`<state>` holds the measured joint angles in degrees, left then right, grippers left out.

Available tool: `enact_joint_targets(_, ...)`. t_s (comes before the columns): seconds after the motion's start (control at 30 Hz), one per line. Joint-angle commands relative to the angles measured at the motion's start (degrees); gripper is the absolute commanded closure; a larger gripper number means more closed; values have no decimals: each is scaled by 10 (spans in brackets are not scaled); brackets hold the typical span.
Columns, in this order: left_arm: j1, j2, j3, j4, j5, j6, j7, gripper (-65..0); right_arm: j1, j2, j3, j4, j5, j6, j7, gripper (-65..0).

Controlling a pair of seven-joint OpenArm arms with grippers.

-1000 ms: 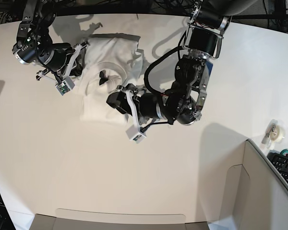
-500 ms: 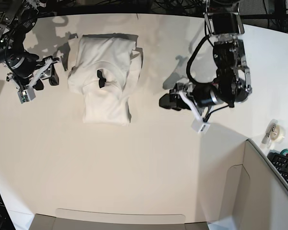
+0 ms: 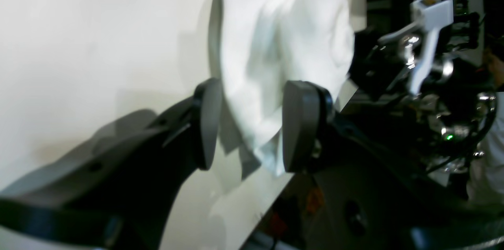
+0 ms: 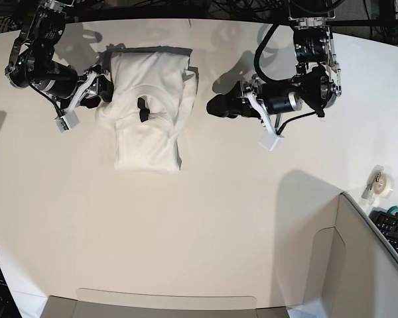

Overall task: Layout the t-shirt on the table in an organized manner, then fold the t-shirt properly
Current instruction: 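Grasp the folded shirt's collar edge with both grippers from either side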

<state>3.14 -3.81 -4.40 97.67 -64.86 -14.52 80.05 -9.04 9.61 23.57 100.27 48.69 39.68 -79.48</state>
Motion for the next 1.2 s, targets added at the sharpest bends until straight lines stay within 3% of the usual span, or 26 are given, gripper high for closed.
enact_joint_targets(0.0,-5,1,1,9,-17,2,-1,-260,4,7,-6,10,21,3,9,-331)
enact_joint_targets(0.27,-6,20,44,9,-16,2,-1,-260,6,7,-15,7,38,3,9,-331)
enact_joint_targets(0.47,-6,17,77,9,-16,2,-1,-260,5,8,-15,7,90,3,9,-331)
enact_joint_targets(0.63,-6,16,77,9,-16,2,-1,-260,5,12,-15,7,130,3,9,-331)
enact_joint_targets(1.0,-6,15,76,9,-16,2,-1,-260,0,9,-16,7,132,3,8,-332)
enact_joint_targets(1.17,-6,15,76,9,-15,2,-1,-260,-7,13,-16,7,173,3,8,-334)
